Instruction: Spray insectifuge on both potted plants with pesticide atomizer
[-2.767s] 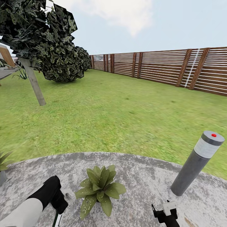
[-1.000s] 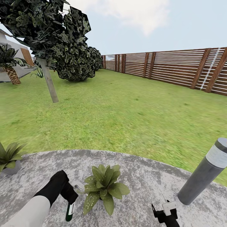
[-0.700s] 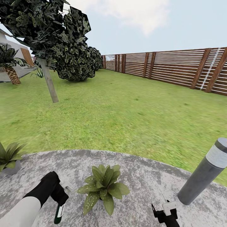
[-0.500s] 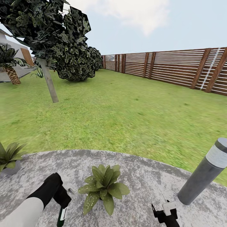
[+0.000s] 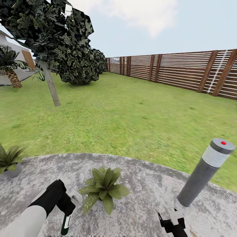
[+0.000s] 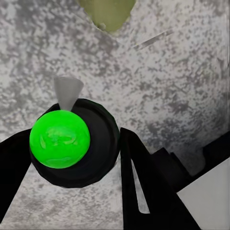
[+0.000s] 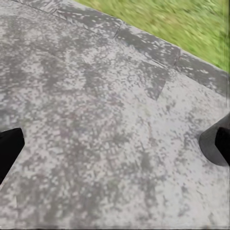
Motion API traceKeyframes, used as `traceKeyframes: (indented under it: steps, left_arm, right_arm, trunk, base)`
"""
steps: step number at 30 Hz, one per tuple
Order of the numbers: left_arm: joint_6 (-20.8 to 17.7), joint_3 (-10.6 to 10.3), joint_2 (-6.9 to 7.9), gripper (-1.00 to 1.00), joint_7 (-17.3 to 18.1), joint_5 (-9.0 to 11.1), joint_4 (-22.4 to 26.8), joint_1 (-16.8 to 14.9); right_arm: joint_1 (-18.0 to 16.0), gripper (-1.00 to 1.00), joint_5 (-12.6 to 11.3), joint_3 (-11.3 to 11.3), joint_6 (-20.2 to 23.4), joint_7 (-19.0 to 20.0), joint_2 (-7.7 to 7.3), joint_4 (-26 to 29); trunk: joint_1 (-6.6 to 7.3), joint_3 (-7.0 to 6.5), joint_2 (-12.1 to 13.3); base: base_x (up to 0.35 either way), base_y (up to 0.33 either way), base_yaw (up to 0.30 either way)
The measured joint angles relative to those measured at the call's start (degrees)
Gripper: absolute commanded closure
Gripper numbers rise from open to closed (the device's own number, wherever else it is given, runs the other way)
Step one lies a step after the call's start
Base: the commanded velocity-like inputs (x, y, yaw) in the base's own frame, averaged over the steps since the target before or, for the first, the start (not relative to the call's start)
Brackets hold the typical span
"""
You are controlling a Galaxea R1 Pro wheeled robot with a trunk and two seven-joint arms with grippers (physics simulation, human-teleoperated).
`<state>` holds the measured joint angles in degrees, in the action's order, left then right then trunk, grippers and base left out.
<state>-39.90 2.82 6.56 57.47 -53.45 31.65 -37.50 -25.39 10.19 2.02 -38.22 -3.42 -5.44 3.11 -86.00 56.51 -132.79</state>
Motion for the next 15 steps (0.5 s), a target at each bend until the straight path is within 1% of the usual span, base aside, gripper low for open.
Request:
traceKeyframes:
  steps: [2,7,12,15]
  left_arm:
    - [0.0,-0.02,0.0,1.0,0.0,0.0,0.1,0.0]
    - [-0.03,-0.04,-0.1,1.0,0.01,0.06,0.22,-0.15]
    - [-0.09,-0.03,-0.17,1.0,0.01,0.09,1.0,-0.17]
    - [-0.13,-0.03,-0.47,1.0,0.01,0.12,1.04,-0.25]
  right_arm:
    - [0.01,-1.0,0.0,0.0,0.0,0.0,0.0,-0.01]
    - [-0.01,-1.0,0.0,0.0,0.0,0.0,0.01,-0.02]
    - [0.0,-1.0,0.02,0.0,0.0,0.0,0.01,-0.02]
    - [0.01,-1.0,0.0,0.0,-0.01,0.0,0.0,-0.01]
  trunk:
    - [0.01,0.0,0.0]
    - [0.01,0.0,0.0]
    - [0.02,0.0,0.0]
    - [0.02,0.0,0.0]
  base:
    - [-0.173,-0.229,0.128]
    - [-0.121,-0.25,0.254]
    - [-0.01,-0.271,0.276]
    - [-0.001,-0.274,0.101]
